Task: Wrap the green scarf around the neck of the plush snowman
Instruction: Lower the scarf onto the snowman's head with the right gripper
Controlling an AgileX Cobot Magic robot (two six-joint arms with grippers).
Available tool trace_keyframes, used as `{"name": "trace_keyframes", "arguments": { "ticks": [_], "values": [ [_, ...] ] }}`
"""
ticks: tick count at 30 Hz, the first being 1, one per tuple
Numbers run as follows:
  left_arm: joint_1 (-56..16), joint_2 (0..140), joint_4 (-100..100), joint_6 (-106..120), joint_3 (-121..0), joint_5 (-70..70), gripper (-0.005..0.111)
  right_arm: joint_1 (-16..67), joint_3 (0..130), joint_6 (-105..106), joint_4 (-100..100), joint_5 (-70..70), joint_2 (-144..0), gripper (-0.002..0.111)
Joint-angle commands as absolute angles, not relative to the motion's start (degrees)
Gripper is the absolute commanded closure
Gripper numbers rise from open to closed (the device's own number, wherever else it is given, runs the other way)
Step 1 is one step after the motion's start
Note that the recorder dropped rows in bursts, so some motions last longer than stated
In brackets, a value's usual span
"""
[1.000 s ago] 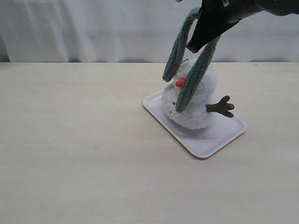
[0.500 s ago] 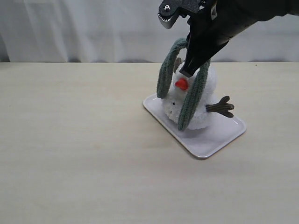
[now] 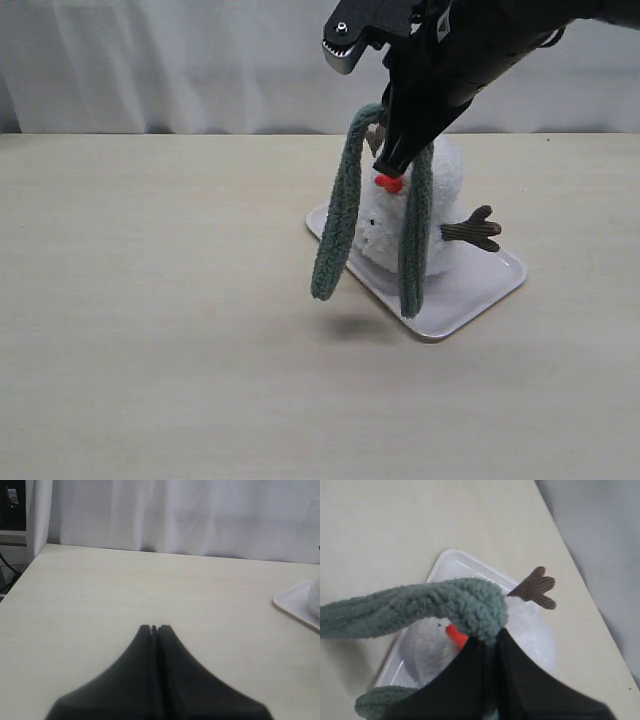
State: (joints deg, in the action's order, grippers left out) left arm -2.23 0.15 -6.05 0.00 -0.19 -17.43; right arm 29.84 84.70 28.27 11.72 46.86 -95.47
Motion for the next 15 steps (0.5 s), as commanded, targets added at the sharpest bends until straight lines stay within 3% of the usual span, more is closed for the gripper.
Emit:
{"name": "trace_keyframes", "arguments": {
  "ticks": [1, 15],
  "values": [
    [-2.7, 0.0, -6.1, 0.0, 0.0, -17.4, 0.107, 29.4, 85.5, 22.6, 17.6, 45.4, -95.6, 0.104],
    [-2.7, 0.0, -6.1, 0.0, 0.0, -17.4, 0.107, 25.8, 85.5, 1.8, 37.0, 37.2, -102.5, 0.104]
  ]
}}
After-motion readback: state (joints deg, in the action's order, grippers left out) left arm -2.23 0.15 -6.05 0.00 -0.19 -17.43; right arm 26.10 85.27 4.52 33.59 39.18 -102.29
